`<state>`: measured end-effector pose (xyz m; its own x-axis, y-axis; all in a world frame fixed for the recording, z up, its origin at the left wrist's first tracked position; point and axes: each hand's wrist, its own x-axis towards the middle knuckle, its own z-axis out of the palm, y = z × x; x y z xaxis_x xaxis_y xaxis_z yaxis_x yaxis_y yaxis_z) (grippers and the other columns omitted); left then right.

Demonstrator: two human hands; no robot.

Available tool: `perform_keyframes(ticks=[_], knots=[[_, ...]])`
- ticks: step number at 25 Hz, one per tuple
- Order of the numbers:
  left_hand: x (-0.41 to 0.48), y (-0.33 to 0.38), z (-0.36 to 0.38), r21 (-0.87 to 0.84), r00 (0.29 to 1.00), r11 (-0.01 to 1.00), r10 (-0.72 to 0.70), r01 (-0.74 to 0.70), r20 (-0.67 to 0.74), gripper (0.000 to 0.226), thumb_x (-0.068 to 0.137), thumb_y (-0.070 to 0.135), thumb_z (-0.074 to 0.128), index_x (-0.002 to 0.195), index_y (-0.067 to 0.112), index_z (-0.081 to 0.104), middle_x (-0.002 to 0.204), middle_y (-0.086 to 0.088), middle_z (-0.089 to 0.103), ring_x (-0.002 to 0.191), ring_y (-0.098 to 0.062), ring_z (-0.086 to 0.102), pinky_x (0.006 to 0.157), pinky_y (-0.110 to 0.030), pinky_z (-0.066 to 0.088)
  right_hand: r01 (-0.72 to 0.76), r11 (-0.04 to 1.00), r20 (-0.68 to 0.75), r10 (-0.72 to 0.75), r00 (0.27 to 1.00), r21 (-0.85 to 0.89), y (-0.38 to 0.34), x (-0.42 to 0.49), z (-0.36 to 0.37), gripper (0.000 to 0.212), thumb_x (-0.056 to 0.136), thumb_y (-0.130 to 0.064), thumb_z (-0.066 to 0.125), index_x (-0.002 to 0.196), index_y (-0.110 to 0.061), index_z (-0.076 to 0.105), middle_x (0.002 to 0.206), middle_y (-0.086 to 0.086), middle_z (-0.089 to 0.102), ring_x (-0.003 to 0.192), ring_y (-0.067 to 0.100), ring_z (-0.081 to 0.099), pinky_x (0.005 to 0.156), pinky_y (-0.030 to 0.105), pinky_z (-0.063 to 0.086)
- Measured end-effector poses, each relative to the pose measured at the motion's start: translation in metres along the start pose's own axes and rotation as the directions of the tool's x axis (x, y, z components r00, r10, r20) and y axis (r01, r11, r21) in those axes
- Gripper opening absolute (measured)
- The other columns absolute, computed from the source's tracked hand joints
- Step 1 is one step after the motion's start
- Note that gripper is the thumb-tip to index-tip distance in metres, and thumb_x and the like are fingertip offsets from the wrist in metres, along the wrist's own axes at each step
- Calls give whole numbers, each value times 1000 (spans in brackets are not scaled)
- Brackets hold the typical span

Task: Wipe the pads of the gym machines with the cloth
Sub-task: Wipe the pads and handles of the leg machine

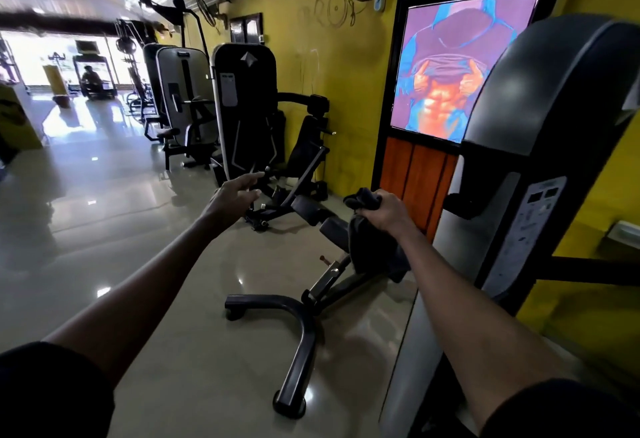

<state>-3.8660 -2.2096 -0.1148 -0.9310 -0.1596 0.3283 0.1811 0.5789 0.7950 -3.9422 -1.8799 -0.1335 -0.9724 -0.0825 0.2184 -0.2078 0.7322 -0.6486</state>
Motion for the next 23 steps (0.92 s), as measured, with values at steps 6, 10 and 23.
perform_keyframes(ticks=[6,10,23], knots=[[125,-70,-16,-35,991,997,74,-70,115,44,91,29,62,132,44,57,128,9,62,120,-10,57,105,-36,44,-84,996,-114,80,990,-29,-18,86,40,43,80,-32,82,116,-13,66,115,10,68,109,27,64,81,28,45],[210,-110,-26,-17,974,996,92,-91,209,48,86,39,58,133,47,53,137,7,59,122,-12,56,107,-42,43,-182,982,-225,165,960,-57,-38,139,65,46,82,-35,81,120,-14,65,121,11,67,113,29,62,83,29,44],[465,-223,37,-84,914,988,152,-130,375,46,96,20,59,140,31,52,139,-5,55,127,-19,52,95,-27,44,-380,923,-346,340,874,-53,-9,357,151,46,81,-33,82,120,-14,66,123,11,67,114,30,62,85,31,47]])
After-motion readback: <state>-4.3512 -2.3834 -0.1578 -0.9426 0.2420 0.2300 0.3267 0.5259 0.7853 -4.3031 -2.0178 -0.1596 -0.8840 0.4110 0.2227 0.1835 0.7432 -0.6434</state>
